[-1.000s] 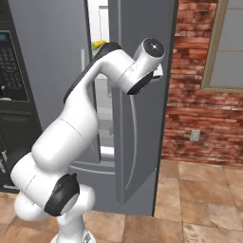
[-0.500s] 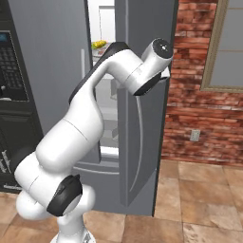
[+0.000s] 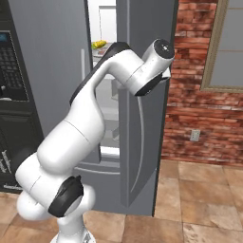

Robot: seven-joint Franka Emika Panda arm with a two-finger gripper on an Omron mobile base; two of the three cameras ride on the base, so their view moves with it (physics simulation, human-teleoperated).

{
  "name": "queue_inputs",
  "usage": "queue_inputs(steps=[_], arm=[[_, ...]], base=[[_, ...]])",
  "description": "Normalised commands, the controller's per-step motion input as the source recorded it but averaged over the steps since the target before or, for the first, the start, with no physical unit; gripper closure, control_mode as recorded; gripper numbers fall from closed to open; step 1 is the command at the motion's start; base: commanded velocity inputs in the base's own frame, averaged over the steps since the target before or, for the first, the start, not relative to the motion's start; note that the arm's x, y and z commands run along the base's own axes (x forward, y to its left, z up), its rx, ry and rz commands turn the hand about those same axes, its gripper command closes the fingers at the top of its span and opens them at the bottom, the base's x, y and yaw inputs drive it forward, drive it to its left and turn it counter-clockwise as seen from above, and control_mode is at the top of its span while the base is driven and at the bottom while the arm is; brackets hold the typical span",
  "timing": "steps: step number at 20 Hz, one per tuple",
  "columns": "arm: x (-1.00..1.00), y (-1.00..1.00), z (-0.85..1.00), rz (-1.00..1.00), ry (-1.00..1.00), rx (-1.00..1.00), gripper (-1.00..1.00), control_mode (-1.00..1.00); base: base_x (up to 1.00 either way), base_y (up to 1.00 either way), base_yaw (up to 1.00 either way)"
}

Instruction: Retrieve the steak from the fridge and place it on the saucepan with marinade on the stove.

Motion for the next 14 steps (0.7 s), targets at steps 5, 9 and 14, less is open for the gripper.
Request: queue_inputs(steps=[5, 9, 14], arm=[[-0.14, -0.01, 0.04, -0.01, 0.00, 0.00, -1.00, -1.00], [-0.41, 0.00, 0.22, -0.11, 0.00, 0.00, -1.00, -1.00], [-0.62, 0.14, 0.25, -0.18, 0.00, 0.00, -1.00, -1.00]], base=[[0.00, 0.00, 0.00], [0.00, 0.00, 0.00], [0.00, 0.00, 0.00]])
